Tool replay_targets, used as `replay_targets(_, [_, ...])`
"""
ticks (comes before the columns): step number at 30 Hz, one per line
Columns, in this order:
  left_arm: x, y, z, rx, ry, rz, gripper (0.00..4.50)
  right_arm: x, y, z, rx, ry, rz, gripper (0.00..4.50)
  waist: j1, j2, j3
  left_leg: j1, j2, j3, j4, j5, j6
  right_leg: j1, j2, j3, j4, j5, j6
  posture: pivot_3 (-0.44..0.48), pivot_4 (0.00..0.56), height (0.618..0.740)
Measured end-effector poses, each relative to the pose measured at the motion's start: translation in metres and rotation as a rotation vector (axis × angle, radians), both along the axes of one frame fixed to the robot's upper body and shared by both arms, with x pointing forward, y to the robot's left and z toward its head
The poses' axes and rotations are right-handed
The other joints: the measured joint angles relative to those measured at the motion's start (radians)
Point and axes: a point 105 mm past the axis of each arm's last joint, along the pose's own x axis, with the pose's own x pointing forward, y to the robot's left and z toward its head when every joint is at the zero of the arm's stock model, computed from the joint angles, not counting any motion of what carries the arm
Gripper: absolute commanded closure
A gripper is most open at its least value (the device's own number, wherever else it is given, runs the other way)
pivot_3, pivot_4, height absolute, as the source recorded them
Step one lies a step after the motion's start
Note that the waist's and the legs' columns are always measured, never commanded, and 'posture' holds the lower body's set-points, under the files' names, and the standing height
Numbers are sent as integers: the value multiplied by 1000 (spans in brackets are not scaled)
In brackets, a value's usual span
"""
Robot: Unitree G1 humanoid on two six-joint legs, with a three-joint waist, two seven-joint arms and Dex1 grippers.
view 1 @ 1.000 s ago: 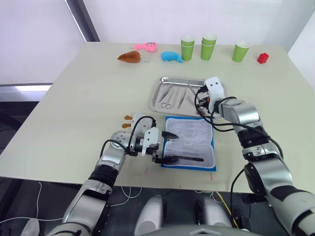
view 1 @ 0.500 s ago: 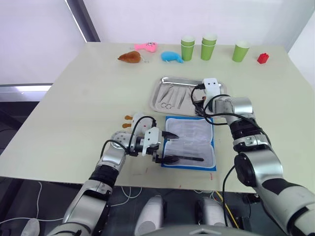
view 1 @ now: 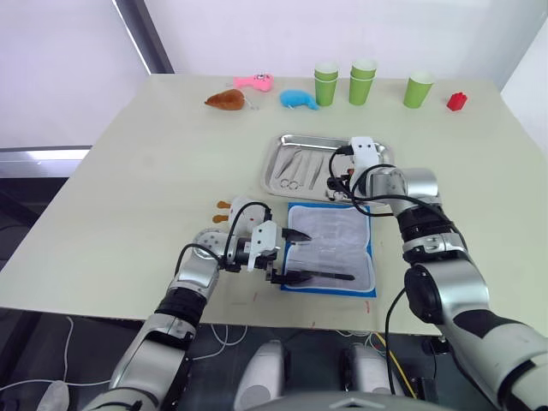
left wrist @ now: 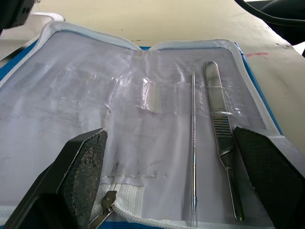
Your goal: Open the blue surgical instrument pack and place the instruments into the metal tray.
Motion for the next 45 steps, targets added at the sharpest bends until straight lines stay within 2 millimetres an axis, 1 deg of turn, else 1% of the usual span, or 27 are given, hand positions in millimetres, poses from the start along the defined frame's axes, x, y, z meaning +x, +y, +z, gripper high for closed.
replay_targets(4, [0,0,0,-1,0,0,0,-2,-7,27,7,-162,58,1110,1,0,0,0,0,0,0,0,0,0,0,0,0,0,1,0,150,739])
replay_targets(6, [0,0,0,-1,0,0,0,-8,-7,31,24,-237,103,1110,0,0,0,0,0,0,0,0,0,0,0,0,0,-2,4,0,150,739])
replay_targets(7, [0,0,0,-1,0,0,0,-15,-9,27,24,-273,138,1110,1,0,0,0,0,-1,0,0,0,0,0,0,0,-2,4,0,150,739])
replay_targets(9, [1,0,0,0,0,2,0,-22,-11,19,22,-281,165,1110,-1,0,0,0,0,0,0,0,0,0,0,1,0,-2,4,0,150,739])
replay_targets(11, [1,-1,0,-3,-3,-1,0,-34,-15,15,25,-314,218,1110,2,0,0,0,-1,-1,0,0,1,0,1,1,-1,-2,5,0,150,739])
replay_targets(12, [1,-2,0,-4,-5,-4,0,-46,-20,12,30,-339,267,1110,3,0,0,-1,-1,-1,0,0,1,0,0,2,-1,-2,5,0,150,739])
replay_targets(13, [1,-1,0,-2,-6,-3,0,-53,-23,10,38,-345,295,1110,2,0,0,0,-1,0,0,0,1,0,1,2,-1,-3,5,0,150,739])
replay_targets(14, [1,0,0,-2,-6,-3,0,-55,-24,10,38,-347,299,1110,0,1,0,0,-1,0,0,0,1,0,1,3,-1,-3,5,0,150,739])
replay_targets(17, [1,0,0,-1,-7,-1,0,-73,-30,13,44,-400,379,1110,0,1,1,0,0,0,0,1,1,0,1,3,-1,-3,6,0,150,739])
replay_targets(18, [1,0,0,-2,-9,-3,0,-82,-34,11,40,-415,420,1110,0,0,1,0,0,0,0,0,1,0,1,3,-2,-3,6,0,150,739])
replay_targets(20, [1,0,0,-1,-10,-4,0,-94,-41,6,22,-411,463,1110,-2,0,1,0,0,1,0,0,1,0,1,3,-3,-3,7,0,150,739])
replay_targets(22, [1,0,0,-2,-10,-5,0,-100,-47,3,-6,-420,488,1110,0,0,1,-1,0,0,0,0,1,0,1,3,-3,-3,7,0,150,739])
replay_targets(24, [0,0,0,-2,-10,-8,0,-115,-57,-1,-37,-445,556,1110,1,-1,1,-1,0,0,-1,0,1,0,1,3,-4,-4,8,0,150,739])
replay_targets(27, [1,0,0,1,-10,-7,0,-128,-64,-3,-35,-454,634,1110,-3,-2,2,-1,0,1,-1,0,1,0,1,3,-3,-4,8,0,150,739])
replay_targets(29, [0,0,1,1,-13,-12,0,-146,-73,5,19,-472,717,1110,-1,-4,3,-1,0,0,-1,0,1,1,1,3,-4,-4,8,0,150,739])
replay_targets(33, [0,0,1,3,-13,-12,0,-167,-93,25,80,-478,822,1110,-2,-7,5,0,0,1,-1,0,1,1,1,4,-4,-4,8,0,150,739])
replay_targets(35, [0,1,0,2,-14,-12,0,-177,-101,36,121,-477,873,552,-1,-8,5,0,1,1,-1,0,1,1,1,3,-4,-4,8,0,150,739])
replay_targets(36, [0,0,0,1,-16,-13,0,-182,-105,40,133,-478,896,190,0,-8,6,0,1,1,-1,0,1,1,1,3,-4,-4,8,0,150,739])
replay_targets(37, [0,0,0,1,-19,-15,0,-187,-110,43,133,-473,920,52,1,-9,6,0,1,1,-1,0,1,1,1,3,-5,-4,8,0,150,739])
replay_targets(40, [0,0,1,1,-24,-16,0,-197,-118,46,111,-463,983,52,2,-9,6,0,1,1,-2,0,1,1,1,3,-5,-4,8,0,150,739])
replay_targets(42, [1,0,0,1,-25,-16,0,-200,-124,49,89,-455,1014,52,1,-9,6,0,1,2,-2,0,1,1,1,4,-5,-4,8,0,150,739])
replay_targets(43, [1,1,0,1,-25,-18,0,-201,-131,54,50,-452,1037,52,1,-9,6,0,1,2,-2,0,0,1,1,4,-5,-4,8,0,150,739])
replay_targets(45, [1,1,0,2,-27,-20,0,-203,-135,56,16,-450,1056,52,1,-10,7,0,2,2,-2,0,0,1,2,3,-5,-4,8,0,150,739])
